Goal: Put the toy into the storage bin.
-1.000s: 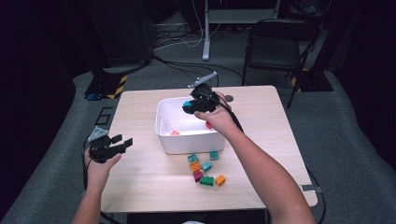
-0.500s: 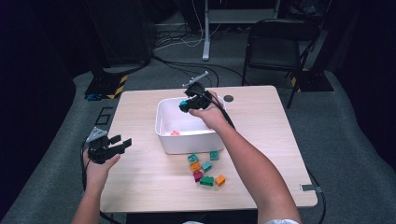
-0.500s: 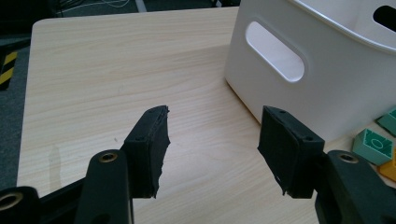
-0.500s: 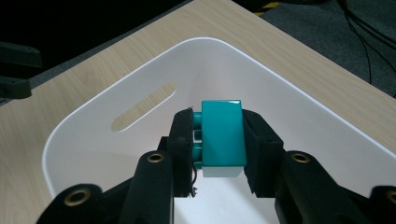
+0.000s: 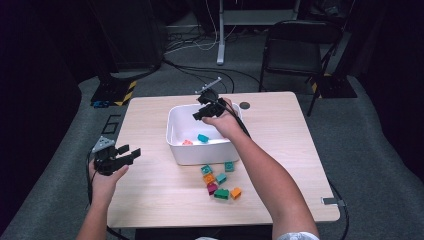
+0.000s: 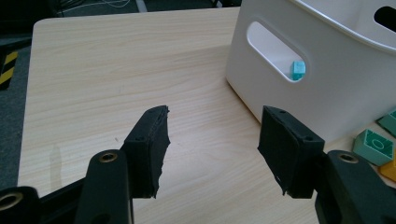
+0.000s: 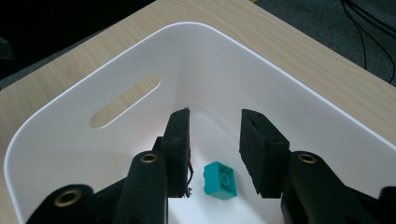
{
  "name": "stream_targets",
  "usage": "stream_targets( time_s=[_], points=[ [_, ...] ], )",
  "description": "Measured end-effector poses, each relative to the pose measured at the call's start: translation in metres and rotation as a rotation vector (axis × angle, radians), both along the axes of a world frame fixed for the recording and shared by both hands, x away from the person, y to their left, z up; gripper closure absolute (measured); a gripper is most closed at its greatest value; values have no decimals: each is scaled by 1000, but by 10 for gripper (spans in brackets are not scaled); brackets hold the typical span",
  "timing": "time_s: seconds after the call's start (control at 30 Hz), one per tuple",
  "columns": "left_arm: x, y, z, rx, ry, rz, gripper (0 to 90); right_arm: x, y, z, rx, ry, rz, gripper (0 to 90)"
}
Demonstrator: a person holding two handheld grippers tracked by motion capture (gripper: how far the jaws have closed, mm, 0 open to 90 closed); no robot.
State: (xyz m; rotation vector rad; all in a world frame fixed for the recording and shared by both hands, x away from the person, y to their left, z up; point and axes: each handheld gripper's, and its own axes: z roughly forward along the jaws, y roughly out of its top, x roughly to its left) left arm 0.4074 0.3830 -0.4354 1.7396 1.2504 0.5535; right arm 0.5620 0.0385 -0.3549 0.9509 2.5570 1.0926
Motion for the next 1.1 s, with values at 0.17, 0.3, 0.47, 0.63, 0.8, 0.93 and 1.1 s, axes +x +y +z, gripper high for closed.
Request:
stream_targets(
  time_s=[0.17, 0.3, 0.47, 0.63, 0.8, 0.93, 1.1],
  points=[
    [1, 0, -1, 3, 2, 1, 421, -11, -6, 10, 13, -19, 7, 602],
    [1, 0, -1, 4, 2, 1, 422, -25, -14, 19, 24, -31, 17, 588],
    [1, 0, -1, 6, 3, 4, 422, -41, -23, 24, 23, -60, 33, 581],
    [1, 0, -2, 6, 7, 4, 422, -57, -33, 32, 23, -69, 53, 569],
    [1, 0, -2, 7, 5, 3, 422, -74, -41, 41, 65, -87, 71, 563],
    [1, 0, -2, 7, 8, 3, 421, -85, -47, 42, 77, -102, 90, 558],
    [1, -1, -2, 7, 6, 2, 422, -99, -55, 42, 85, -118, 94, 554]
  ],
)
